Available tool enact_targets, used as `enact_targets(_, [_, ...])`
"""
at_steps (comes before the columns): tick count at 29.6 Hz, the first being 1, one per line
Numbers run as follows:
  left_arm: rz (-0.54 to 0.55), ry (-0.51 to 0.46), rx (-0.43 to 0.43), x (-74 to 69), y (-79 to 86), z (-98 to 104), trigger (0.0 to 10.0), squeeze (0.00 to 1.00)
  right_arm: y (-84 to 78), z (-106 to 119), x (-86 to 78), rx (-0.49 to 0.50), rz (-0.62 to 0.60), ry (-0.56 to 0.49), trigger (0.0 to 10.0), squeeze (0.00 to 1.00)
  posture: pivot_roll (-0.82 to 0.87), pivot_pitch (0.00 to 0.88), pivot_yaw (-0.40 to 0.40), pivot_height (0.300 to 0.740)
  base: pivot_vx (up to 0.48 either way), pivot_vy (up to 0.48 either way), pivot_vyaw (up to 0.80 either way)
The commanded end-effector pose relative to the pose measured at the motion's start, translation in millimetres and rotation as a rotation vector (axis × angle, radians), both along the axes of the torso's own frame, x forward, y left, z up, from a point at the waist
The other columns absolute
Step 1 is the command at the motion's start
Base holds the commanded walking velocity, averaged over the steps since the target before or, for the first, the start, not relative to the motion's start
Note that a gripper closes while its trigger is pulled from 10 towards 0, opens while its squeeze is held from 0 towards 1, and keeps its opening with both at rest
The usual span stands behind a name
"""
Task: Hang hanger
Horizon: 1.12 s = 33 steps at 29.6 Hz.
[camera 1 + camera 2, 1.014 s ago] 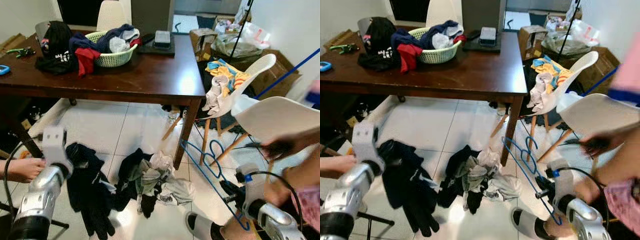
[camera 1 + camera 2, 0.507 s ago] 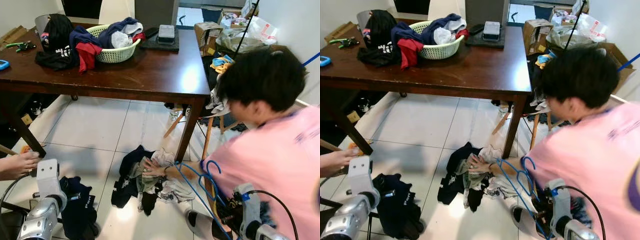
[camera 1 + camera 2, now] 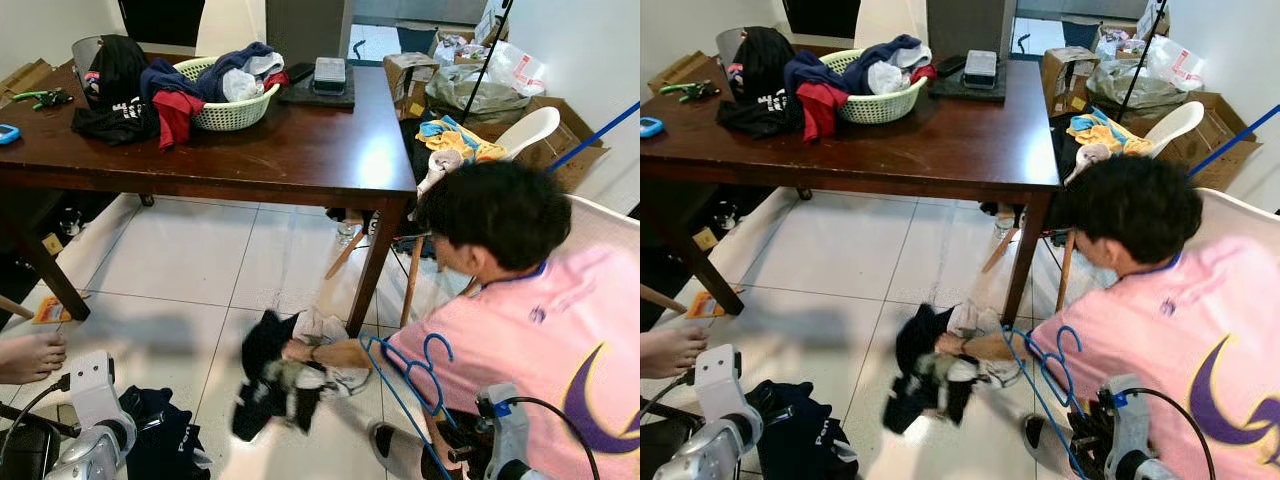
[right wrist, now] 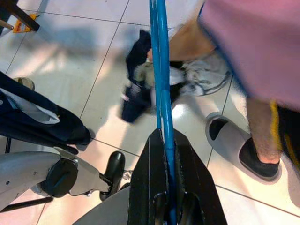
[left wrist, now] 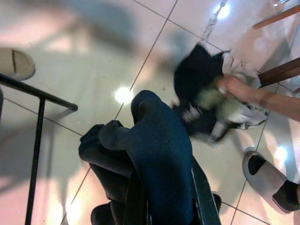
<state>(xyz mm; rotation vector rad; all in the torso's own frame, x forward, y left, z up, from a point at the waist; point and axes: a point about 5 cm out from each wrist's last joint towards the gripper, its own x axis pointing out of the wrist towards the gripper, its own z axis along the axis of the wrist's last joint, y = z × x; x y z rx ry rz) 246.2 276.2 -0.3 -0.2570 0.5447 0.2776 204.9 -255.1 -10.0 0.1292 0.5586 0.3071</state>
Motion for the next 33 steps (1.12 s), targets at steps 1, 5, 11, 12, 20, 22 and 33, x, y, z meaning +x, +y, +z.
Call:
enact_targets(1, [0.008,-0.011,-0.037,-3.0,-2.4,-5,10.0,0.00,-0.5,-4,-3.5,0.008,-0.004,0.012,10.0,0.00,0.03,0.136,-0.032,0.740,0.000,0.000,0.00])
enact_targets(5, [-0.011,-0.026,-0.024,-1.4,-4.0,-5,10.0,0.00,-1.5,-5,-2.3,0.004,-0.002,0.019,10.0,0.00,0.02,0.135,-0.034,0.740,0.000,0.000,0.00])
enact_targets(11, [-0.184,-0.227,0.005,25.6,-13.1,33,10.0,0.00,-2.1,-5,-1.5,0.008,0.003,0.010,10.0,0.00,0.04,0.136,-0.039,0.740,0.000,0.000,0.00])
enact_targets(12, [-0.232,-0.305,0.002,34.3,-16.5,50,10.0,0.00,-2.0,-5,-1.1,0.012,0.003,0.003,10.0,0.00,0.04,0.136,-0.039,0.740,0.000,0.000,0.00])
enact_targets(20, [-0.417,-0.752,0.105,73.5,-34.0,170,10.0,0.00,7.5,47,37.8,0.196,0.015,-0.238,10.0,0.00,0.04,0.130,-0.027,0.740,0.146,0.000,0.00])
enact_targets(22, [-0.435,-0.859,0.148,81.0,-39.5,204,10.0,0.00,12.3,77,53.7,0.224,0.060,-0.346,10.0,0.00,0.03,0.126,-0.027,0.740,0.452,0.000,0.00])
enact_targets(33, [-0.643,-1.168,0.153,72.5,-85.4,294,10.0,0.00,32.9,166,83.9,0.307,0.181,-0.644,10.0,0.00,0.04,0.118,-0.026,0.740,0.480,0.000,0.00])
